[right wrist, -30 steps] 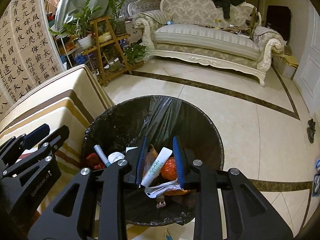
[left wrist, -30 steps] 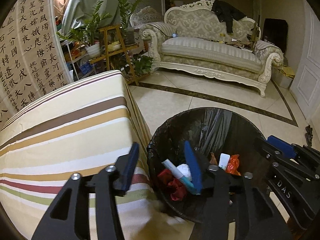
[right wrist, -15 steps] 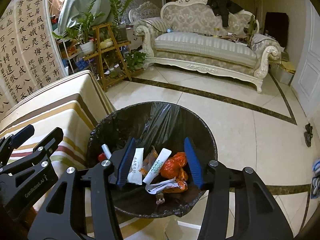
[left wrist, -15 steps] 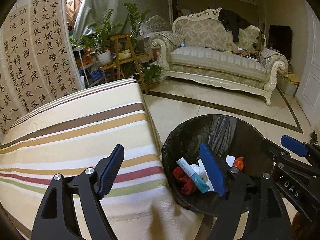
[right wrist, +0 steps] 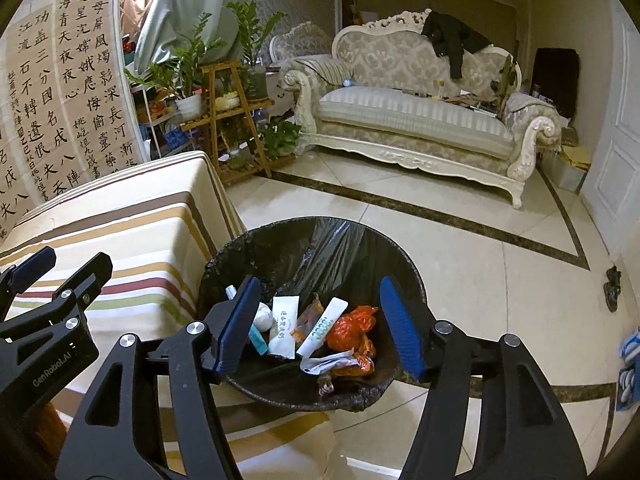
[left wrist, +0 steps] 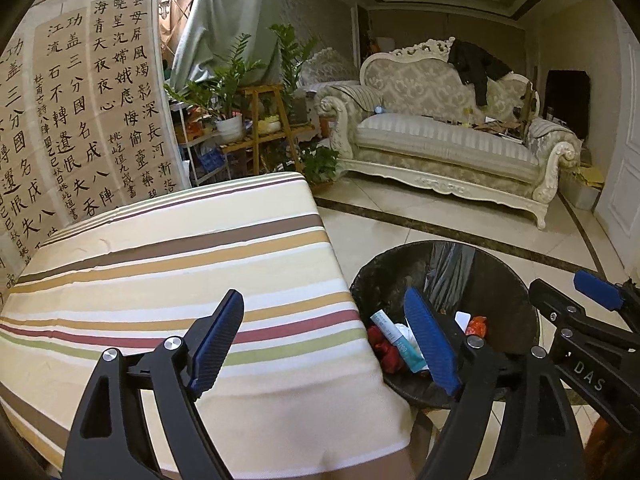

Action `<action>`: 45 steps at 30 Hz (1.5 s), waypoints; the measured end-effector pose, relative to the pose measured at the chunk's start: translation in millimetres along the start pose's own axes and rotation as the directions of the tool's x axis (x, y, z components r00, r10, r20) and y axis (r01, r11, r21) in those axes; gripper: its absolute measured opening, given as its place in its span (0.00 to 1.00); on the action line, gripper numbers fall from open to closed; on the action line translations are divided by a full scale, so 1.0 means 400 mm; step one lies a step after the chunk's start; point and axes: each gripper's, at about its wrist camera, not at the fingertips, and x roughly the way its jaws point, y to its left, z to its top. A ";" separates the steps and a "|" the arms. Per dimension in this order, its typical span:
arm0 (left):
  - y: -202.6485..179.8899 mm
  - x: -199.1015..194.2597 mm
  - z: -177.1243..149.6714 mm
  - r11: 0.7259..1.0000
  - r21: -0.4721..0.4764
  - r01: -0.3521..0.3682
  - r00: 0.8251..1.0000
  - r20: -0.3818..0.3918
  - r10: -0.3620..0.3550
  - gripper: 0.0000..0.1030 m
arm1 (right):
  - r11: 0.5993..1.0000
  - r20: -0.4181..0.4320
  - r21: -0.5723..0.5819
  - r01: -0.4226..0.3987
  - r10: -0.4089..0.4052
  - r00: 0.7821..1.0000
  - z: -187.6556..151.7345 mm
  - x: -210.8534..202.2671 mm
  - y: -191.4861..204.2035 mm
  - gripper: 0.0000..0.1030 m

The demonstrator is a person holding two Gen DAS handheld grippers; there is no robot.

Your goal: Collect trash

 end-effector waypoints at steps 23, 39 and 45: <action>0.017 -0.036 -0.009 1.000 -0.021 0.004 1.000 0.023 -0.004 0.78 | 1.000 0.026 -0.022 0.011 -0.010 1.000 -0.011 -0.032 0.016 0.64; 0.013 -0.037 -0.010 1.000 -0.025 0.005 1.000 0.020 -0.005 0.78 | 1.000 0.026 -0.023 0.010 -0.009 1.000 -0.013 -0.031 0.014 0.64; 0.016 -0.037 -0.009 1.000 -0.024 0.007 1.000 0.019 -0.007 0.78 | 1.000 0.026 -0.023 0.010 -0.009 1.000 -0.013 -0.029 0.014 0.64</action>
